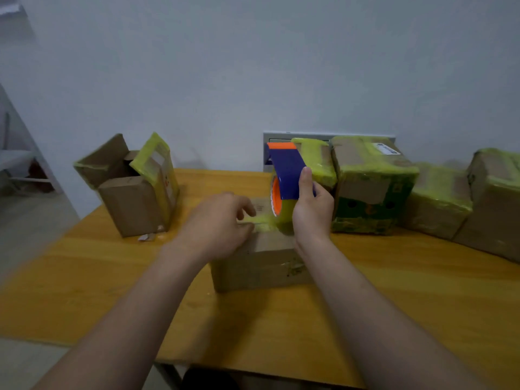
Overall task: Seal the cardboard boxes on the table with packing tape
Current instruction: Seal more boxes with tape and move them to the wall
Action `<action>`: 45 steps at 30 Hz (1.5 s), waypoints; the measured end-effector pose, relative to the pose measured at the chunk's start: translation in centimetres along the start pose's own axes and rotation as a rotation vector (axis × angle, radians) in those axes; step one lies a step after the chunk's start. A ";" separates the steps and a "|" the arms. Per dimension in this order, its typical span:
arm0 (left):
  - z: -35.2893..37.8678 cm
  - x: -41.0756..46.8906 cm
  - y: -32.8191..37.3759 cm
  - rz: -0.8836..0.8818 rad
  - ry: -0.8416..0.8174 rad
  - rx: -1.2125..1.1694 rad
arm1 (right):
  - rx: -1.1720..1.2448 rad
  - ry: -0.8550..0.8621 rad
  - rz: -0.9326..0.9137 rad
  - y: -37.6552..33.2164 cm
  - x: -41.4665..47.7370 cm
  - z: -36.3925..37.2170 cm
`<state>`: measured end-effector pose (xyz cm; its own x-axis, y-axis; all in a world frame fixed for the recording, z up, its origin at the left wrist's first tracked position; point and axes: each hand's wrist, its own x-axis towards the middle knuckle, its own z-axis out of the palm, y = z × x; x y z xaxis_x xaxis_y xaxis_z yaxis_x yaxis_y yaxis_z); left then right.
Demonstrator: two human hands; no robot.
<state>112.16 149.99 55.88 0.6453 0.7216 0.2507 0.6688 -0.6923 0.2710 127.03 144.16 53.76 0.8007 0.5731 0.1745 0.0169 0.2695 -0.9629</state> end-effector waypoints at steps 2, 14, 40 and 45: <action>0.6 -2.1 1.0 0.136 -0.106 -0.068 | 0.091 0.040 0.063 -1.3 0.1 -0.4; 1.3 -4.6 -4.1 0.053 0.196 0.083 | -0.095 -0.069 0.039 -5.5 -1.8 -6.7; 1.9 -5.1 -5.8 0.036 -0.031 -0.450 | -0.167 -0.491 0.031 -4.6 -0.3 -8.8; -1.0 -3.1 -2.2 -0.287 0.011 -1.256 | -0.083 -0.594 -0.077 -5.5 -0.9 -8.5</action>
<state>108.30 149.29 55.43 0.5302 0.8468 0.0439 -0.0254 -0.0359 0.9990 131.30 135.58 57.17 0.3248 0.8949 0.3061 0.1273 0.2793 -0.9517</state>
